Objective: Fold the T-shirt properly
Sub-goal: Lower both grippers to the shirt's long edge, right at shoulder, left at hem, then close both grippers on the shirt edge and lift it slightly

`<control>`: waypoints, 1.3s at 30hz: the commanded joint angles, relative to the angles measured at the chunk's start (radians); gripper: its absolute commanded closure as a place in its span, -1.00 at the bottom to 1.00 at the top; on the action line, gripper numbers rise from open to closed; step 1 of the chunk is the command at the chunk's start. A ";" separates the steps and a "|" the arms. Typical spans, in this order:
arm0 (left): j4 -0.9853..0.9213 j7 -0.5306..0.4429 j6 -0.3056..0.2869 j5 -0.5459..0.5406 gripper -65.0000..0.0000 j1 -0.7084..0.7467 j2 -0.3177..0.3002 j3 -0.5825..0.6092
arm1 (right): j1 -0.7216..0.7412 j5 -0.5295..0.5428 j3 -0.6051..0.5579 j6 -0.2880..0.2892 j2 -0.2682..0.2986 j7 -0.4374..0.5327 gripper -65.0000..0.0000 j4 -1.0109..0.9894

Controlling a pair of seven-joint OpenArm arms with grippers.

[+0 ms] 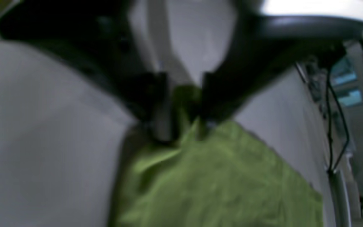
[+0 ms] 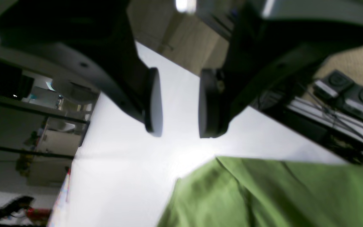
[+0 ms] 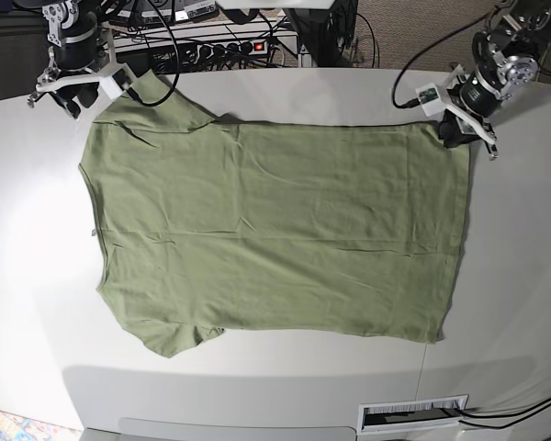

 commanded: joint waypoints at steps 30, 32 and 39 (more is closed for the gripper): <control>0.068 0.098 -0.070 -0.027 1.00 0.077 -0.056 0.042 | 0.045 0.395 0.006 0.390 0.064 0.070 0.09 0.014; 0.068 0.091 -0.070 -0.026 1.00 0.077 -0.056 0.042 | 0.045 0.394 0.005 0.398 0.064 0.084 0.09 -0.006; 0.068 0.089 -0.070 -0.027 1.00 0.075 -0.056 0.042 | 0.079 0.395 0.005 0.403 0.064 0.127 0.09 -0.103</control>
